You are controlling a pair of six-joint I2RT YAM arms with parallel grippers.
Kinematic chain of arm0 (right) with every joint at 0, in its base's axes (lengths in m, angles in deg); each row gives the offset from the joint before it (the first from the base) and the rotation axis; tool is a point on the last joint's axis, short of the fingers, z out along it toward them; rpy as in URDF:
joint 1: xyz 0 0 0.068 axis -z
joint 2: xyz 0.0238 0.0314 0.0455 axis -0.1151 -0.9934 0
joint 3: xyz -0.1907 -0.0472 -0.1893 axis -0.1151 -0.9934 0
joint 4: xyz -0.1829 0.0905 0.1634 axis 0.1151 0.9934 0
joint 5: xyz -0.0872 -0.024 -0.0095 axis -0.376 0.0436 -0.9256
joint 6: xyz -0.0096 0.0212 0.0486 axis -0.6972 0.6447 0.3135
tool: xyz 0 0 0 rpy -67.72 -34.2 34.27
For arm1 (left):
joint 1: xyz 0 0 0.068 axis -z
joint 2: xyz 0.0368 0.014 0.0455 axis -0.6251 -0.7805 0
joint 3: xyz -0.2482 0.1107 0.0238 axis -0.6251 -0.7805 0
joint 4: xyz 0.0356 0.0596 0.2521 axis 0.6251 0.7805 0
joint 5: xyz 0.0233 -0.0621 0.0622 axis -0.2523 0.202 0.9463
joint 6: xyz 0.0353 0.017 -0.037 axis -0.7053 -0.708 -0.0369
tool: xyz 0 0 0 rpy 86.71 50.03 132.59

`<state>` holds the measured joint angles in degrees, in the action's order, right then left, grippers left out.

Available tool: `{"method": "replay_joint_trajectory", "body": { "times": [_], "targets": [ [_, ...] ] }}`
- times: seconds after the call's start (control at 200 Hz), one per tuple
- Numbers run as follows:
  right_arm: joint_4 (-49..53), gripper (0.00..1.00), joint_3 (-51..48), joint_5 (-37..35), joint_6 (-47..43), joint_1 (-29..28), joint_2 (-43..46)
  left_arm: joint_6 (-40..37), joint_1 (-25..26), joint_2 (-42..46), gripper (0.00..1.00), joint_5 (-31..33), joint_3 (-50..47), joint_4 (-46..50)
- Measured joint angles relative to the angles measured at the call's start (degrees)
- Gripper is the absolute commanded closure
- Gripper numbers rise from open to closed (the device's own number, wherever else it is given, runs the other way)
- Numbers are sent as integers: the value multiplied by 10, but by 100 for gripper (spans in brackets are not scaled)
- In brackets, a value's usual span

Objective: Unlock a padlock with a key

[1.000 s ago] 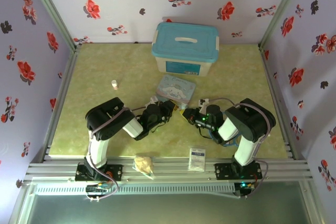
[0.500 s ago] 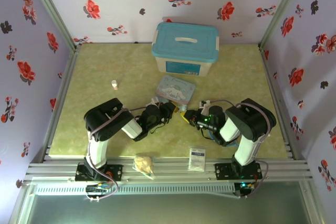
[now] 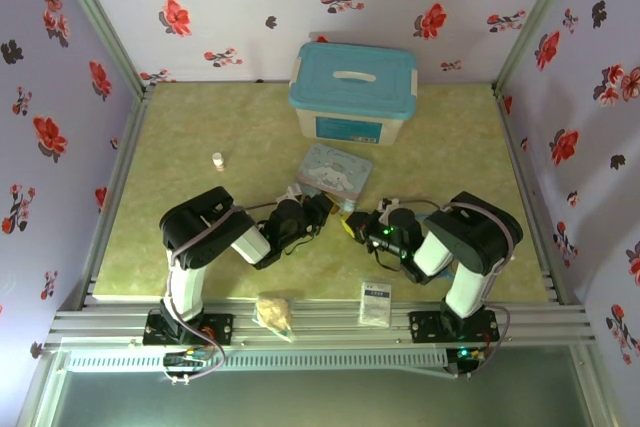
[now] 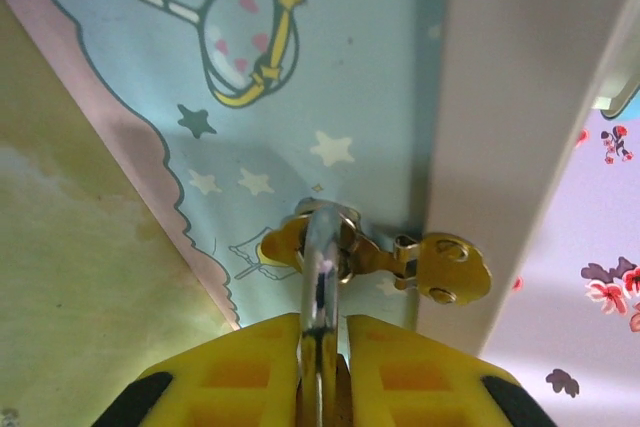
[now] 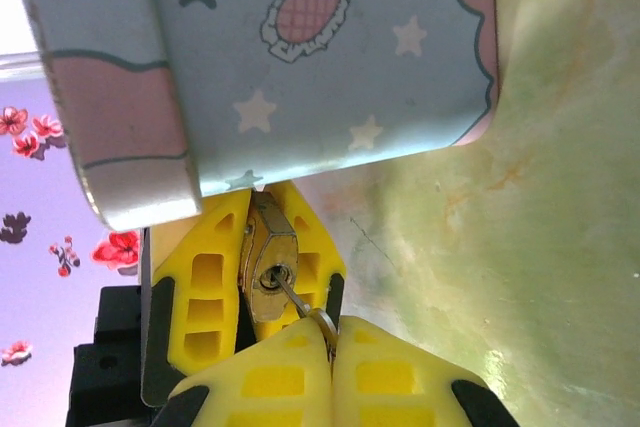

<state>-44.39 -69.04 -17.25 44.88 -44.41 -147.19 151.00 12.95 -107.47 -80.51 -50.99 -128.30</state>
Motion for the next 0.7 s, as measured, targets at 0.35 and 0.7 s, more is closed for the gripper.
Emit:
{"method": "replay_joint_trajectory", "body": {
  "times": [0.35, 0.7],
  "targets": [
    [24, 100, 0, -75, 21, -29, 22, 1, -2, 0, 100, 2, 0, -2],
    [185, 100, 24, -87, -17, -32, 115, 3, -2, 0, 100, -5, -1, -5]
  ]
}}
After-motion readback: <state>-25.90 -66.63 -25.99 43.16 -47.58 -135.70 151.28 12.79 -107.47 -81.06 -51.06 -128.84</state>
